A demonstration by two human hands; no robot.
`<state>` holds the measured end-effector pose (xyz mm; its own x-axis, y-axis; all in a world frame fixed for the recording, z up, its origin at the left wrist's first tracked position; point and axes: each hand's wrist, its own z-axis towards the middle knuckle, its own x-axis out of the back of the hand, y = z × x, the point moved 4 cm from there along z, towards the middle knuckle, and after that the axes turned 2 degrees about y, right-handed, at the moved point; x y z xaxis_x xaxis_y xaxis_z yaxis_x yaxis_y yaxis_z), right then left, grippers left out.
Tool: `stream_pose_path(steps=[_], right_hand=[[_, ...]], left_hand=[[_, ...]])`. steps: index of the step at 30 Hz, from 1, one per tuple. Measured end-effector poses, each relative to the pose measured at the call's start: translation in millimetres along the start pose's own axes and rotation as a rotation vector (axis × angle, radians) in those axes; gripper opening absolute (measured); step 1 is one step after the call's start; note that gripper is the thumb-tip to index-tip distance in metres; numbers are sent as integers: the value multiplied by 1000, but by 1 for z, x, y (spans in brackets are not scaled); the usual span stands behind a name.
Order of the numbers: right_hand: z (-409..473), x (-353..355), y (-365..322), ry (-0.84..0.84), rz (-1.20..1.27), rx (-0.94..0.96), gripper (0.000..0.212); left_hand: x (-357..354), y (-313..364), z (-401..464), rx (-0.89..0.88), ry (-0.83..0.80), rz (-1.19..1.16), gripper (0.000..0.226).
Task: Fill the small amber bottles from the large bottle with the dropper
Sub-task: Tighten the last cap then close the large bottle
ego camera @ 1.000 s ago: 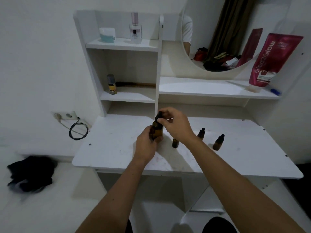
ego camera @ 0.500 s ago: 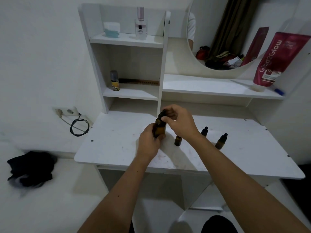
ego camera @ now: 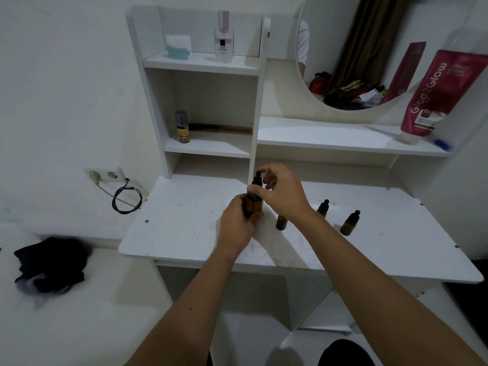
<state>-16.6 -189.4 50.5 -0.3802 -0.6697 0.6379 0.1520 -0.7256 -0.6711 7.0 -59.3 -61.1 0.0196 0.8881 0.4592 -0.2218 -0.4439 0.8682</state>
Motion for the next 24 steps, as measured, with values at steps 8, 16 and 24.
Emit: stream_pose_path(steps=[8,16,24], right_hand=[[-1,5,-2,-15,21,5,36],[0,6,-1,-66,39,15,33],[-1,5,-1,-64,57,-6,30]], left_hand=[[0,2,2,-9,9,19,45],[0,-1,3,-10,11,-2,42],[0,-3,3,-17,18,11,43]])
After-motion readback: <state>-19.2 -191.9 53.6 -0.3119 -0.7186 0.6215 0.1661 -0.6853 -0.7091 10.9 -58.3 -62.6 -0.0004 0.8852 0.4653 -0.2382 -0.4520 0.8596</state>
